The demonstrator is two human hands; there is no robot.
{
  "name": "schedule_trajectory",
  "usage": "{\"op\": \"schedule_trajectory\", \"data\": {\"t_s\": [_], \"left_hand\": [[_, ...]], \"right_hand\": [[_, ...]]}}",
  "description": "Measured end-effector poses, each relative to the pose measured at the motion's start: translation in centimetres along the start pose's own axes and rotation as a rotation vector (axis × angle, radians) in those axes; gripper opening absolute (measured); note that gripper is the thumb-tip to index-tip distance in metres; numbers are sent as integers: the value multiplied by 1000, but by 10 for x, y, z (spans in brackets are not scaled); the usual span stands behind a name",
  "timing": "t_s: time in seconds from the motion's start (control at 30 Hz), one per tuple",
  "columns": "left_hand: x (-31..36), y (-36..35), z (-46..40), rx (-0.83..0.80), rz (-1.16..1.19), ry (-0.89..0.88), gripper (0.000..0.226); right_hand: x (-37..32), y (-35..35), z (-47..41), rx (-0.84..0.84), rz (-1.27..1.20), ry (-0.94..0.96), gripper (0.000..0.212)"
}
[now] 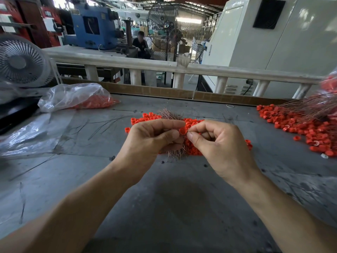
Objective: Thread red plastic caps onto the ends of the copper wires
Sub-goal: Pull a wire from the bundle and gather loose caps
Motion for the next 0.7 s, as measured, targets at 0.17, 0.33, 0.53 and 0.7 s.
{"op": "schedule_trajectory", "data": {"t_s": [0.17,0.33,0.53,0.7], "left_hand": [[-1,2,-1,7,19,11,21],[-2,3,-2,1,47,45,23],[-3,3,-2,-13,59,54,22],[0,3,-2,-6,128,31,20]], "right_hand": [[-1,0,0,-23,2,9,13],[-1,0,0,-49,-28,-2,13],[7,-2,-3,-127,-231,-149,19],[0,-2,-1,-148,-314,-237,23]]}}
Point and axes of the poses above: each hand's wrist, its own z-axis away from the middle knuckle, its own y-axis out of the back of the hand, x = y × z, the point moved 2 cm from there along -z, towards the middle knuckle, and after that the axes turned 2 degrees about x, right-handed, at the moved point
